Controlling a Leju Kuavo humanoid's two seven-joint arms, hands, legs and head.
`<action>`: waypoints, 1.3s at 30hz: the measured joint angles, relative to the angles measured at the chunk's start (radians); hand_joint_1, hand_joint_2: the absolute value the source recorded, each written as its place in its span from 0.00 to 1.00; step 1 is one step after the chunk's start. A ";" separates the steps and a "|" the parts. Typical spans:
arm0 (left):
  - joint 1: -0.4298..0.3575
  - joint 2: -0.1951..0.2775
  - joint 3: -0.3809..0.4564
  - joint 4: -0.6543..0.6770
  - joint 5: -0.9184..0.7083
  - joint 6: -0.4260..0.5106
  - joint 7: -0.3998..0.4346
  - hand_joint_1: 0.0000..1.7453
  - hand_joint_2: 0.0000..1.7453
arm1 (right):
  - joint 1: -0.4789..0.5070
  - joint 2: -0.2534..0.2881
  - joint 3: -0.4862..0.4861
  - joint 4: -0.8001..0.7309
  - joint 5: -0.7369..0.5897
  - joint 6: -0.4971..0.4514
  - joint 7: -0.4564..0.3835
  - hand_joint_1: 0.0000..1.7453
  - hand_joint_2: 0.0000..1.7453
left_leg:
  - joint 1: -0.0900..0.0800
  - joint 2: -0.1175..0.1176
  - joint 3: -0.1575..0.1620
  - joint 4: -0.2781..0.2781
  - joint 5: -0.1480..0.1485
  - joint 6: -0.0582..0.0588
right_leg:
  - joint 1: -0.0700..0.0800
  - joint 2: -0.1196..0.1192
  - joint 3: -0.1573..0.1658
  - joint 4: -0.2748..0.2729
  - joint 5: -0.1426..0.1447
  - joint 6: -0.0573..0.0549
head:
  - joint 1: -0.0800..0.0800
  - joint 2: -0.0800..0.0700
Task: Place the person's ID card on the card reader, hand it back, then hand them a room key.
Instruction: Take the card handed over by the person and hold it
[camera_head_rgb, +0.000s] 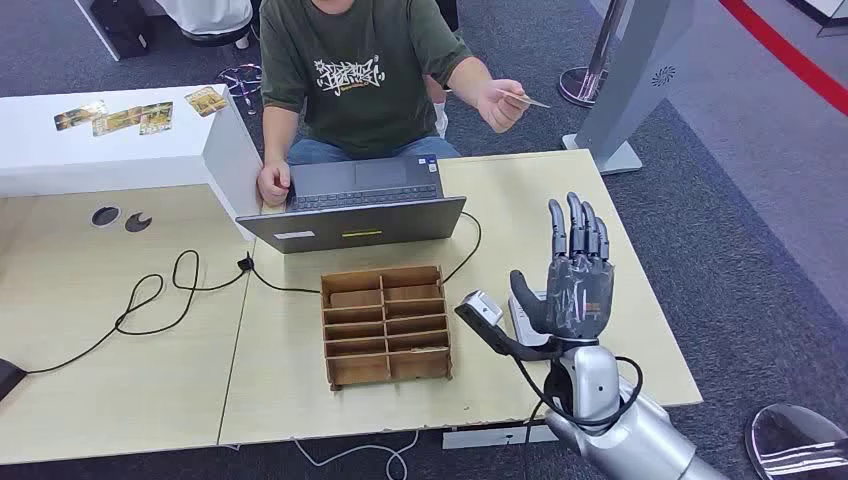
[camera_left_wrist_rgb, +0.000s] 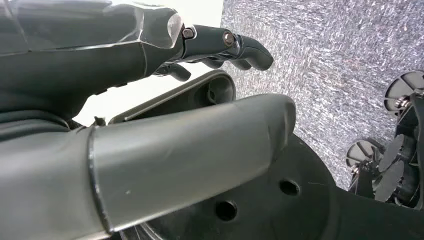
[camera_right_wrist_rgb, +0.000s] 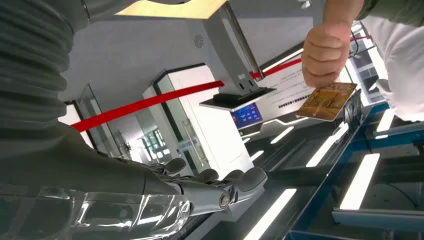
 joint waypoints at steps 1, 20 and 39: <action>0.000 0.000 0.000 0.000 -0.001 0.000 0.000 0.00 0.00 | -0.005 -0.001 -0.001 0.002 0.000 0.000 0.000 0.00 1.00 | 0.000 0.000 0.000 0.000 0.000 0.000 | 0.000 0.000 0.000 0.000 0.000 0.000 | 0.000 0.000; -0.007 0.009 -0.058 0.000 -0.069 -0.025 0.029 0.00 0.00 | -0.402 0.110 -0.242 0.579 -0.003 0.000 -0.345 0.00 1.00 | 0.000 0.000 0.000 0.000 0.002 0.000 | 0.000 0.000 0.000 0.001 0.003 -0.001 | 0.000 0.000; -0.009 0.015 -0.086 0.000 -0.082 -0.031 0.039 0.00 0.00 | -0.598 0.212 -0.243 0.923 0.000 0.001 -0.362 0.00 1.00 | 0.000 -0.001 0.000 0.000 0.002 0.000 | 0.000 0.000 0.000 0.001 0.003 -0.001 | 0.000 0.000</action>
